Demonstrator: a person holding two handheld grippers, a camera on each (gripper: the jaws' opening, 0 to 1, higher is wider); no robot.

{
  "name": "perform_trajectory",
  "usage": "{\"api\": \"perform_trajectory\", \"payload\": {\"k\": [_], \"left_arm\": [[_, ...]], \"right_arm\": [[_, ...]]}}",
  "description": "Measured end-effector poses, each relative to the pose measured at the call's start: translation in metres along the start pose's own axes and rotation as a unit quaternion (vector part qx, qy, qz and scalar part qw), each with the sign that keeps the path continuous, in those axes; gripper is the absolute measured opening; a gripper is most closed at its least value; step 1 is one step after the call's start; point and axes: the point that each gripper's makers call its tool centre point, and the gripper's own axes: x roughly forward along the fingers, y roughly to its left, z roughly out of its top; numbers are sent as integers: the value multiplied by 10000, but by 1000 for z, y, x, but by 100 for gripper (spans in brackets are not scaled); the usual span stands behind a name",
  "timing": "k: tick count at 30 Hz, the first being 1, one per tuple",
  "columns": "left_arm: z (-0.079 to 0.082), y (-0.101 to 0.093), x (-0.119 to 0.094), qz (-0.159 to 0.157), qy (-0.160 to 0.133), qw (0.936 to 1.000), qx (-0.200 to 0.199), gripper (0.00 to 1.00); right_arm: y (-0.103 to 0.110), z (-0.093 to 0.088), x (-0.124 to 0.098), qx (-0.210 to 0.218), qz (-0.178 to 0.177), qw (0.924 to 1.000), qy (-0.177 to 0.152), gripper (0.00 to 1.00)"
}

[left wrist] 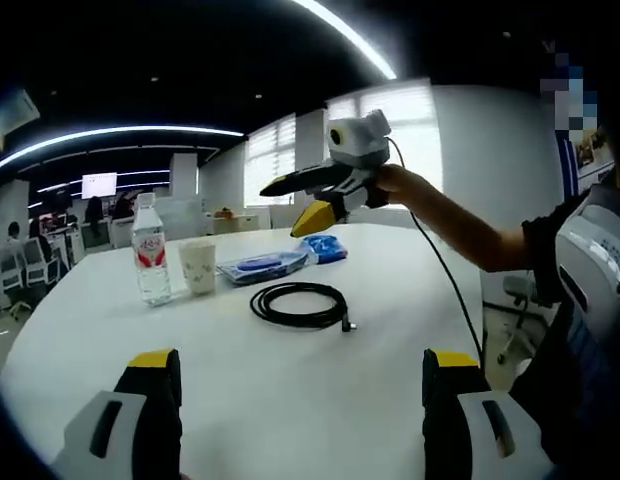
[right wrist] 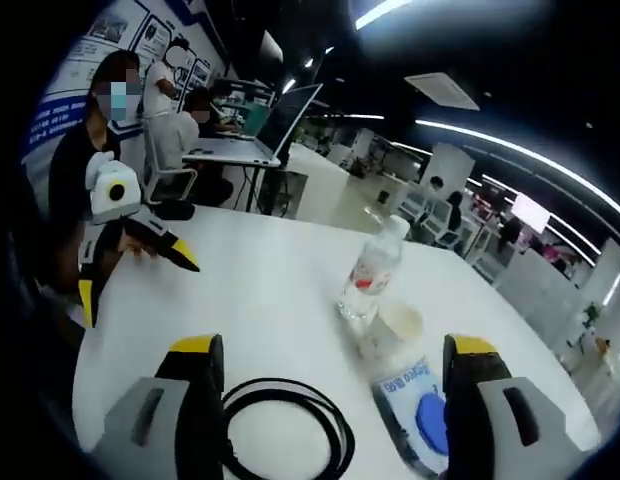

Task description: Arrange the tabletop items into an orderly group along one side of the table until the central work area is clear of visible clutter.

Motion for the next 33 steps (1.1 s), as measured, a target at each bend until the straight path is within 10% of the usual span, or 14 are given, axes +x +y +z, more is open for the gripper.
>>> {"api": "perform_trajectory", "payload": {"k": [33], "left_arm": [[11, 1, 11, -87, -34, 9999, 90, 100]], "right_arm": [[1, -42, -103, 699, -911, 9919, -551, 100]]}}
